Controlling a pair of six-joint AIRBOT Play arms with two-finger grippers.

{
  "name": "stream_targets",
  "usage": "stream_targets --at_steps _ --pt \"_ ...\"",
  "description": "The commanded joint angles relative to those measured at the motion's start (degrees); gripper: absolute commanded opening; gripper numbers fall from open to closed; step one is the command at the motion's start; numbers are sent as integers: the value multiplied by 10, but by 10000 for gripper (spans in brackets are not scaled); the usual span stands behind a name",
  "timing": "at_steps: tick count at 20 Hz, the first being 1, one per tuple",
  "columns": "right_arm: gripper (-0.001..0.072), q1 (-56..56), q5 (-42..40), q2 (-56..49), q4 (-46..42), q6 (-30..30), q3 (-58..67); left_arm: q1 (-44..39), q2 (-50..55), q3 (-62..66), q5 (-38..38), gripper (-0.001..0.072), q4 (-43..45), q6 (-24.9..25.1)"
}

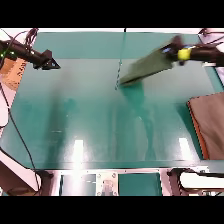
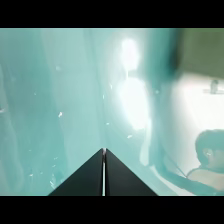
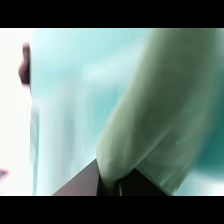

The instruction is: Fold the shirts.

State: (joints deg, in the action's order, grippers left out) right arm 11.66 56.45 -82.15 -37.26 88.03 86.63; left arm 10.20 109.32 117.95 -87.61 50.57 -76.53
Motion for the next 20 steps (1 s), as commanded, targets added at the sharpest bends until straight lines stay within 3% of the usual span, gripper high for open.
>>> stream_targets --at_steps 1,8,11,13,17,20 --pt "14 138 33 78 -35 36 7 0 0 -27 -1 24 0 2" --pt "14 423 156 160 -119 38 13 0 0 -28 1 24 0 5" --pt "14 471 224 166 -133 8 15 0 0 -28 1 24 0 5" --pt "14 471 257 179 -197 9 14 0 0 -28 0 24 0 5" --pt "14 482 277 230 -357 114 -55 -1 0 -28 -5 24 0 5" --pt "15 516 290 249 -424 153 -149 -2 0 -28 -8 24 -1 5"
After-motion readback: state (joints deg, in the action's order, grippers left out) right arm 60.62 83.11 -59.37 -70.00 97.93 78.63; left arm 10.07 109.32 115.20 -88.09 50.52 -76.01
